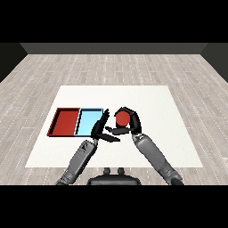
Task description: Pick the red can and put it in the red box
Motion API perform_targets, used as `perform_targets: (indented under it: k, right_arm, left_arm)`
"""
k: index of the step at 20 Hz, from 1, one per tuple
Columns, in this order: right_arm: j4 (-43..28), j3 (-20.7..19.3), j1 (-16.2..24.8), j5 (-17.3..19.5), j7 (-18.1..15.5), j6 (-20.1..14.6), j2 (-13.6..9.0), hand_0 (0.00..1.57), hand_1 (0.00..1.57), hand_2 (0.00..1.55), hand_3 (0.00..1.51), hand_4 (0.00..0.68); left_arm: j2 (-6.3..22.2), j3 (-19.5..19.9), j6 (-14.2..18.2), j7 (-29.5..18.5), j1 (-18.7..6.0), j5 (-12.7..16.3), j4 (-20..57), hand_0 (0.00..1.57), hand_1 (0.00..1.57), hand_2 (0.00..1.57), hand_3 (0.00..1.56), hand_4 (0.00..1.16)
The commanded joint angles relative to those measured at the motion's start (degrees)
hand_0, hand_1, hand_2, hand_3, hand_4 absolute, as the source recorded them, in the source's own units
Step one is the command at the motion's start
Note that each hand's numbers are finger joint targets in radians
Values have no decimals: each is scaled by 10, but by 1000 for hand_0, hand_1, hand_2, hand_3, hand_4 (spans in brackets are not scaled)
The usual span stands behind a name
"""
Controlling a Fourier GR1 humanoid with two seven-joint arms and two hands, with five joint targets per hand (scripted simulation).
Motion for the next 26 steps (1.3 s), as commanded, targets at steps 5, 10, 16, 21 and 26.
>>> perform_targets:
  k: [5,10,16,21,26]
  right_arm:
    - [20,-11,48,15,-49,46,55,1479,1479,1437,1374,548]
    - [67,-17,-76,27,16,23,77,1421,1421,1405,1364,520]
    - [52,26,-46,20,-12,-2,78,1454,1454,1417,1368,502]
    - [61,32,-45,7,-33,2,78,1470,1470,1438,1384,542]
    - [94,57,-86,-24,-29,-41,78,1485,1485,1441,1379,526]
  left_arm:
    - [-1,21,-20,7,-40,21,27,0,0,0,0,0]
    - [-1,9,-21,-38,-32,33,53,0,0,0,0,0]
    - [-1,-8,100,42,-50,-2,21,0,0,0,0,478]
    - [-1,1,134,2,-26,7,45,1571,1571,1518,1333,688]
    - [-1,-20,181,96,-49,-4,-19,1571,1571,1498,1348,723]
